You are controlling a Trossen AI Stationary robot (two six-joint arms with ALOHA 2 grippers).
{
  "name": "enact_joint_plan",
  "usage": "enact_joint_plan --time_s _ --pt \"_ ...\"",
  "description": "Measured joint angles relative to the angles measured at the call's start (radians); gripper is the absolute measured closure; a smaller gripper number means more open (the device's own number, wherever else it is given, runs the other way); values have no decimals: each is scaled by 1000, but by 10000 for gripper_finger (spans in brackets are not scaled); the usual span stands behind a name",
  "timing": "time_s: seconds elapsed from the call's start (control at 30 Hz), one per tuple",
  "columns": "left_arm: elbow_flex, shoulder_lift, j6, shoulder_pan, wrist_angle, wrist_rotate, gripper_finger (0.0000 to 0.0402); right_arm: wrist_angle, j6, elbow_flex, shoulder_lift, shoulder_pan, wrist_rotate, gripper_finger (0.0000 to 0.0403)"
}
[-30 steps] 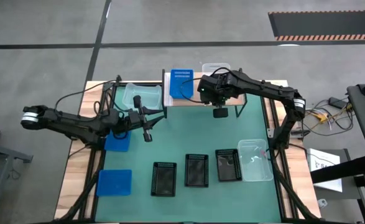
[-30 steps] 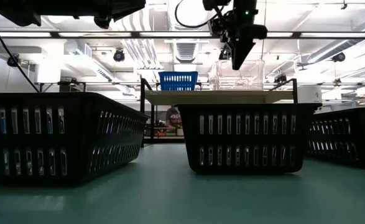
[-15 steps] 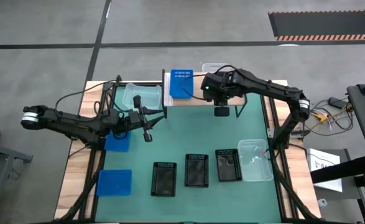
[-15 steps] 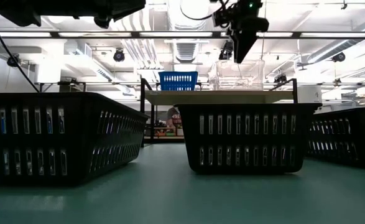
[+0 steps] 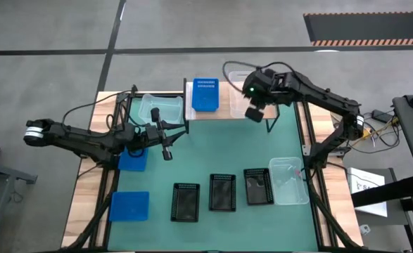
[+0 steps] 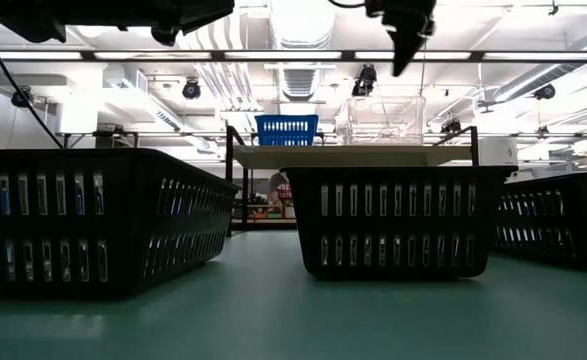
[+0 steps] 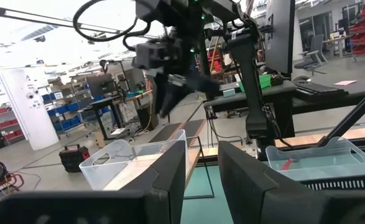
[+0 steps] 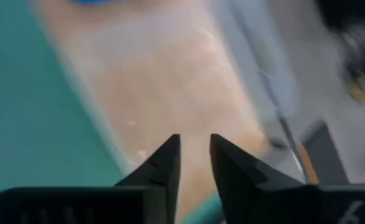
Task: Stack baskets on shelf by color
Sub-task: Put the center transparent bin on the shelf
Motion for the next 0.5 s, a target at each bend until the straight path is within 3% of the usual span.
enact_joint_plan --time_s 0.07,0.17,0.37,0.5 --pt "0 0 0 0 0 0 322 -51 40 0 -4 -40 29 355" --pt "0 0 0 0 0 0 322 -84 83 -15 -3 -126 -15 387" --pt "-1 0 0 0 0 0 322 -53 63 -78 29 -288 -101 392" --pt "-1 0 0 0 0 0 322 6 41 -116 41 -367 -246 394"
